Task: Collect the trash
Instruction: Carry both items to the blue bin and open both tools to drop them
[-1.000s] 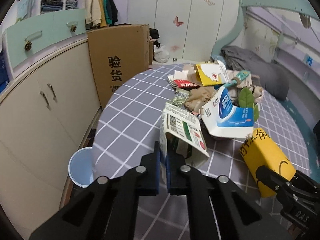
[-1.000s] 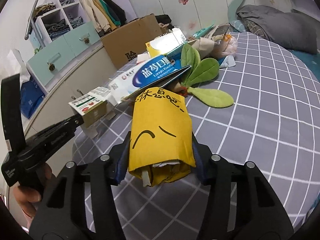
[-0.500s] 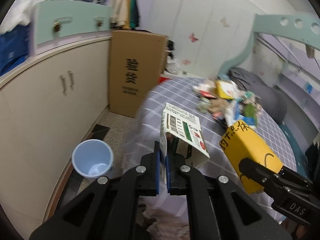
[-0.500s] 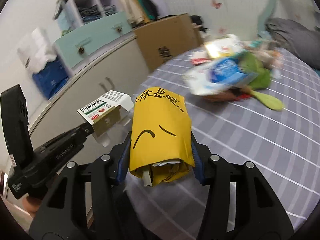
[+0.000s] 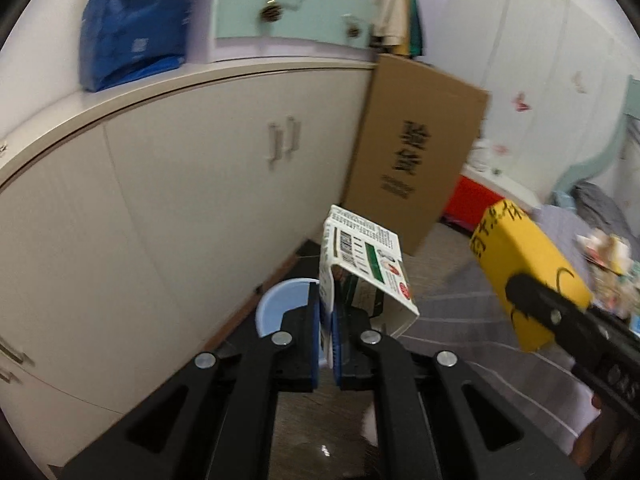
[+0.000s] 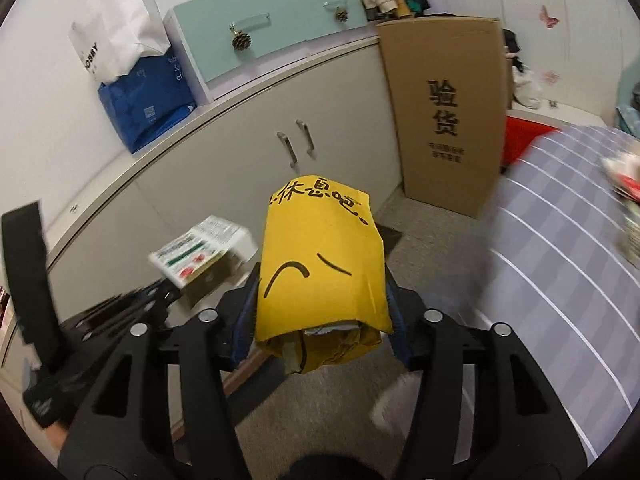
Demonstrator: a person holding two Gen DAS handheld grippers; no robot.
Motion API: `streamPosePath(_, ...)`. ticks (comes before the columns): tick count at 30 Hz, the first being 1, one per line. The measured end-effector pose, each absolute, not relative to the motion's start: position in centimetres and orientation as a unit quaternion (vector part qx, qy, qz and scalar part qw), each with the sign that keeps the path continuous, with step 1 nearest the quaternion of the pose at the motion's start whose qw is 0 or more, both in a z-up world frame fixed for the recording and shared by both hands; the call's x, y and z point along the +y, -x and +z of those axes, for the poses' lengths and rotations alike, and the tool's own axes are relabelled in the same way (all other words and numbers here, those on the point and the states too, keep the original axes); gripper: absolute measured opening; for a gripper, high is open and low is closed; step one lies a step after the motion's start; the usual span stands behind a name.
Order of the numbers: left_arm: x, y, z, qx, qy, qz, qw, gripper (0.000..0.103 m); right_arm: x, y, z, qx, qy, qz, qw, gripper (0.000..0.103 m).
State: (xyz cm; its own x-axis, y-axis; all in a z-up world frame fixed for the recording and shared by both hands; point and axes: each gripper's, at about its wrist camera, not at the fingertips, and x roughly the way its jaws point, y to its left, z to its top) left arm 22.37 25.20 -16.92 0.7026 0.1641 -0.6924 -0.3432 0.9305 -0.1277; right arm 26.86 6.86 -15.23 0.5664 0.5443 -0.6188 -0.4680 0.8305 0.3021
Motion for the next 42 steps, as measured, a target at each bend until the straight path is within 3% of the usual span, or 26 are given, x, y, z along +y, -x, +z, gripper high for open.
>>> streamPosePath(2,27.0,-24.0,-17.6,0.369,0.122,0.153,0.909,0.005,9.1,-29.5,-16.5,0.363,-0.052,0.286,0.886,0.068)
streamPosePath(4,28.6,-25.6,-18.3,0.378,0.120,0.168,0.902,0.005,11.3,-32.0,-18.3,0.364,-0.047,0.287,0.885,0.083)
streamPosePath(8,30.5,-27.1,-19.9,0.396,0.112,0.179,0.894,0.005,12.8,-34.2,-20.5,0.398,-0.049,0.269,0.876,0.084)
streamPosePath(10,30.6,-27.6,-20.6,0.403,0.113,0.173,0.892,0.005,12.5,-33.9,-20.7,0.391,-0.049,0.258,0.882,0.090)
streamPosePath(32,29.1,-34.1,-22.7,0.433,0.128,0.124,0.884,0.007,7.8,-32.7,-18.1,0.294,-0.082,0.177,0.936,0.093)
streamPosePath(33,29.2,-34.5,-22.5,0.429,0.133,0.124,0.885,0.009,7.8,-32.7,-18.1,0.290,-0.082,0.173,0.938,0.093)
streamPosePath(34,29.3,-35.1,-22.5,0.425,0.139,0.126,0.886,0.034,7.8,-32.8,-18.0,0.288,-0.082,0.170,0.939,0.093)
streamPosePath(35,29.7,-35.7,-22.5,0.423,0.147,0.139,0.883,0.077,7.9,-32.7,-18.0,0.287,-0.081,0.168,0.940,0.093)
streamPosePath(36,29.9,-35.9,-22.6,0.419,0.154,0.149,0.882,0.088,7.9,-32.7,-18.0,0.285,-0.082,0.167,0.940,0.093)
streamPosePath(42,30.0,-34.3,-22.0,0.405,0.171,0.160,0.884,0.088,7.9,-32.7,-17.9,0.288,-0.074,0.161,0.941,0.094)
